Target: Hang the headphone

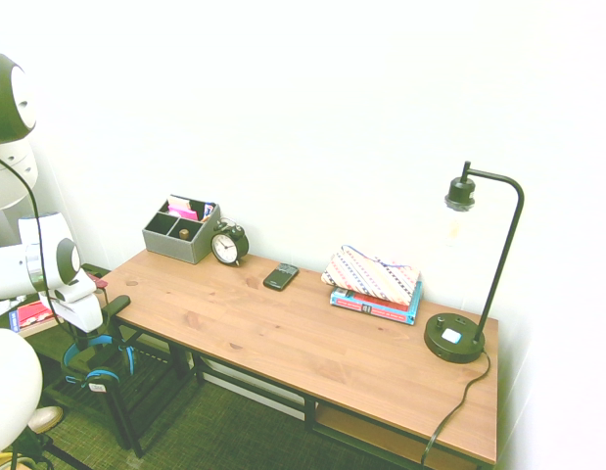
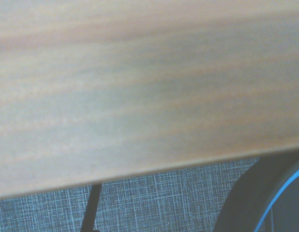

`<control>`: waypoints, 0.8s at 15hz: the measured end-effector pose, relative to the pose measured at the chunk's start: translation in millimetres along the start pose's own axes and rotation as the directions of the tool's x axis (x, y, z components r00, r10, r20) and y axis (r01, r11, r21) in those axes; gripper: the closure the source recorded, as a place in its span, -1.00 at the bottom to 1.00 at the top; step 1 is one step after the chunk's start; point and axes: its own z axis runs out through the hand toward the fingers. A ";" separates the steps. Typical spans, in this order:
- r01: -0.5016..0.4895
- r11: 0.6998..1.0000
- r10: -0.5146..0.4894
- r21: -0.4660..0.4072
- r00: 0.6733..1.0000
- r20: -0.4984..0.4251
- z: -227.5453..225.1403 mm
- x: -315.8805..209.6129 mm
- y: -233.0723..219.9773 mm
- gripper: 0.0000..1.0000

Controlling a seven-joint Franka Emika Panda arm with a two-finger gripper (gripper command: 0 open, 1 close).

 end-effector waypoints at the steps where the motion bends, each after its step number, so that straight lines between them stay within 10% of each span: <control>1: -0.002 1.000 0.002 -0.003 1.000 0.000 2.0 0.0 -0.2 -1.00; 12: -0.031 0.999 0.033 -0.024 0.997 0.065 6.9 19.7 10.5 -1.00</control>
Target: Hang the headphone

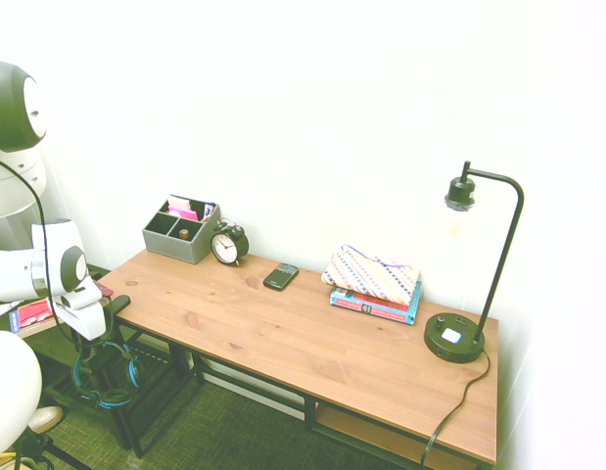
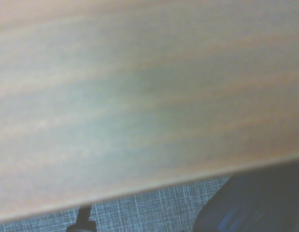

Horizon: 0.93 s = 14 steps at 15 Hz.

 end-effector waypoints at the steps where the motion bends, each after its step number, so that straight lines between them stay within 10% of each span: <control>1: 0.014 1.000 -0.015 0.008 1.000 0.014 -9.3 2.1 0.9 -1.00; 5: 0.130 0.990 -0.134 0.048 0.986 0.103 -89.4 13.9 17.6 -1.00; 14: 0.384 0.913 -0.384 0.134 0.923 -0.028 -281.2 176.9 98.3 -1.00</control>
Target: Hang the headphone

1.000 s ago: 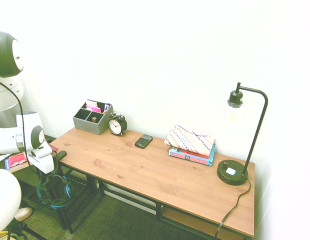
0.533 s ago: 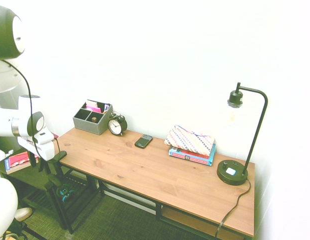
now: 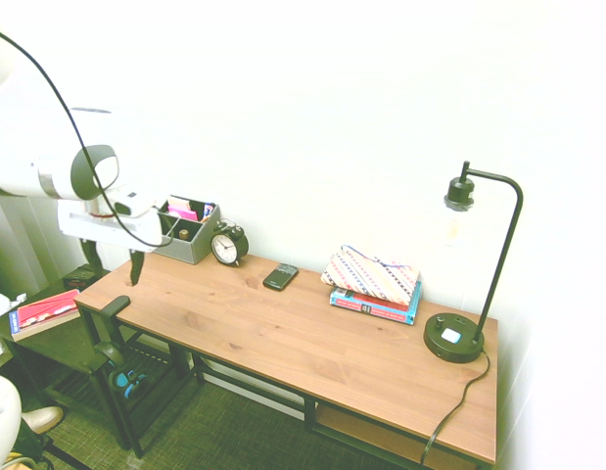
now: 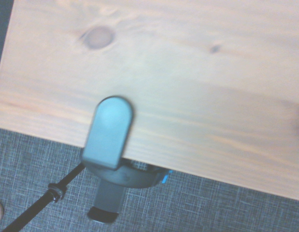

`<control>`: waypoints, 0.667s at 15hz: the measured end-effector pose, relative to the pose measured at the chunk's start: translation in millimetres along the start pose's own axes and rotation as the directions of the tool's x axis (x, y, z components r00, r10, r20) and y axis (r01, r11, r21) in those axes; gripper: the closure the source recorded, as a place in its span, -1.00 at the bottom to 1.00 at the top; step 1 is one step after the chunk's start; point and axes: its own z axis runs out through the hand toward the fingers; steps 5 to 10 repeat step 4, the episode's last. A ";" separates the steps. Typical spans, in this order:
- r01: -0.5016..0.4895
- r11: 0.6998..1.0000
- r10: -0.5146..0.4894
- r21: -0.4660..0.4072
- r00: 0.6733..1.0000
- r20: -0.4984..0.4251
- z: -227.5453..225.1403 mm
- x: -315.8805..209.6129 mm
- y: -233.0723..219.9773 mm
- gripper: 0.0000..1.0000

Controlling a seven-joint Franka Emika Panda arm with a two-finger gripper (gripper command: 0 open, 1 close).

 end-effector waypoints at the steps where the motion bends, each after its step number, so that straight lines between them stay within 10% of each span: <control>1: -0.008 1.000 0.008 0.007 1.000 -0.004 -24.4 9.0 15.8 -1.00; 10: -0.022 1.000 0.022 -0.015 0.999 -0.033 -69.4 12.9 61.1 -1.00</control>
